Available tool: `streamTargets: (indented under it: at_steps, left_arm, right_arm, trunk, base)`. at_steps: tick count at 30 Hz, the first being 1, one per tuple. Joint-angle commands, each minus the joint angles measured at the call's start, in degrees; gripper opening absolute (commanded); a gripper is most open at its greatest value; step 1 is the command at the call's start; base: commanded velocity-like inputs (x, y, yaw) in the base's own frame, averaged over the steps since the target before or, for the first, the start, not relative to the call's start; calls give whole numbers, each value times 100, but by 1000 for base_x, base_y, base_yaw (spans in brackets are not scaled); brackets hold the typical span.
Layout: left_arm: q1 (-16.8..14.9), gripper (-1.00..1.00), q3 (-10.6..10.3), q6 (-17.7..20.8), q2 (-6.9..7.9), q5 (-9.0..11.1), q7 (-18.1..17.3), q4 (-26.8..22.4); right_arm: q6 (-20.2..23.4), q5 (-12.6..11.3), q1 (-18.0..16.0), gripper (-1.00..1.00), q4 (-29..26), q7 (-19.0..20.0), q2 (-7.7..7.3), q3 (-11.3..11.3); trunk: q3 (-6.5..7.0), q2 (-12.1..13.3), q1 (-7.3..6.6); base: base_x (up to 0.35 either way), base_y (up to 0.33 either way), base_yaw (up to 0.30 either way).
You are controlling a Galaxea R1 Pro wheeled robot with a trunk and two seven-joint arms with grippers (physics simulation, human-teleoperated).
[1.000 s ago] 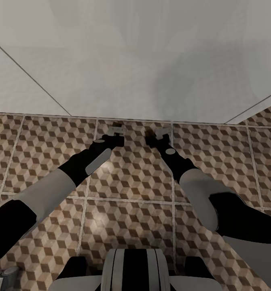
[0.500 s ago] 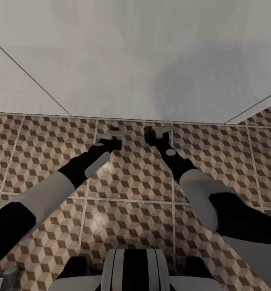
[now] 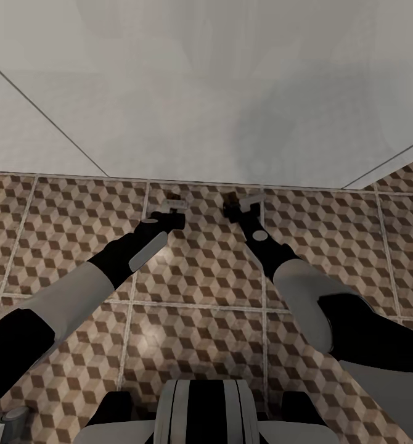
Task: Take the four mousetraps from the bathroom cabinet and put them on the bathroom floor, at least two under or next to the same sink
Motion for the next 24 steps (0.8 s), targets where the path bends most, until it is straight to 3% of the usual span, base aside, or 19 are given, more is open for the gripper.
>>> streamTargets:
  at_steps: [1,8,12,19,24]
  left_arm:
    - [-6,-100,-32,17,8,32,65,-22]
    - [-6,-100,-27,30,16,23,69,-165]
    - [-6,-100,-8,28,5,-33,96,41]
    - [-22,-100,35,-272,-98,-116,136,1549]
    - [-58,-100,38,-649,-136,-124,136,2032]
  right_arm:
    - [-10,27,-5,-100,22,-52,0,30]
    - [-16,91,-5,-100,72,-134,0,183]
    - [-24,149,-9,-100,69,-232,0,264]
    - [-16,169,-10,-100,54,-269,0,293]
    - [-20,170,-13,-100,52,-271,0,297]
  trunk:
    - [-3,-1,-1]
    - [-3,-1,-1]
    - [-3,-1,-1]
    - [-3,-1,-1]
    - [-3,-1,-1]
  base:
    - [0,0,0]
    - [0,0,0]
    - [0,0,0]
    - [0,0,0]
    - [0,0,0]
